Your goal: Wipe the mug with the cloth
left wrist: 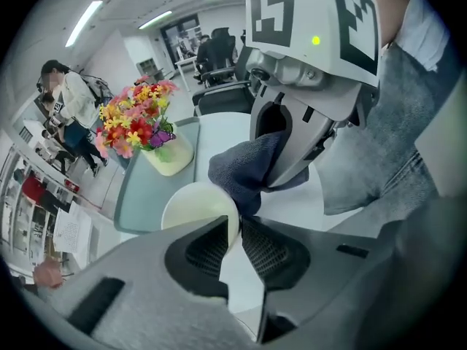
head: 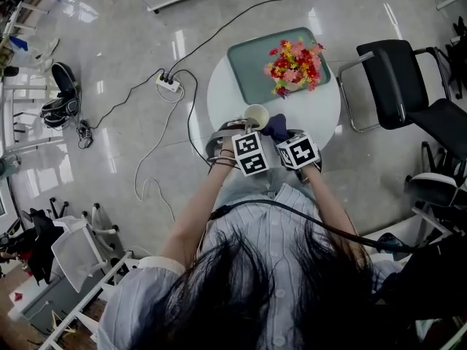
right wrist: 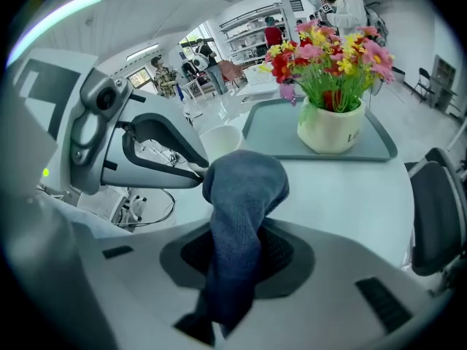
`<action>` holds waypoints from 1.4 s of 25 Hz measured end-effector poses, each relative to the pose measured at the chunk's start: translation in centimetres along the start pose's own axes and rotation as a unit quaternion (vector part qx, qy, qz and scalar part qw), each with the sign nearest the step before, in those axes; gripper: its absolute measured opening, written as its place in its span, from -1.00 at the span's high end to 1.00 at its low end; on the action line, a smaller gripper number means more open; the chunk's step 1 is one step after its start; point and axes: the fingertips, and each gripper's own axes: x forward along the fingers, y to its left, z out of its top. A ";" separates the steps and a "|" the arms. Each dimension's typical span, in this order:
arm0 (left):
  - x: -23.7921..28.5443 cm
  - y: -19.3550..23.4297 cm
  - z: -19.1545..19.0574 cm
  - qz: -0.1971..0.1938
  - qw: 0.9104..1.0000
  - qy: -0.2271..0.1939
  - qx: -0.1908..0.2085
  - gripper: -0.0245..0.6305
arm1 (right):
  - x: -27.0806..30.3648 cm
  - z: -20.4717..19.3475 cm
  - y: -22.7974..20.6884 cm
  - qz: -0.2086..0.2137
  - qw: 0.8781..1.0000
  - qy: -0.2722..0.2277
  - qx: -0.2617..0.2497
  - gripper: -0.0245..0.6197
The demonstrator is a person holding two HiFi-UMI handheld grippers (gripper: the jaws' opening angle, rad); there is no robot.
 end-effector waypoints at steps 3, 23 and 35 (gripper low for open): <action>0.1 -0.3 0.2 -0.016 0.999 0.000 0.029 0.75 | 0.0 0.1 -0.2 0.001 1.000 0.000 0.002 0.61; -0.3 -1.0 -1.7 -0.093 0.940 0.037 0.326 0.78 | 0.0 0.3 0.2 0.006 1.000 0.006 -0.008 0.61; -0.8 0.8 -3.5 -0.062 0.780 0.073 0.619 0.78 | -0.2 0.1 0.8 0.004 1.000 0.009 -0.009 0.61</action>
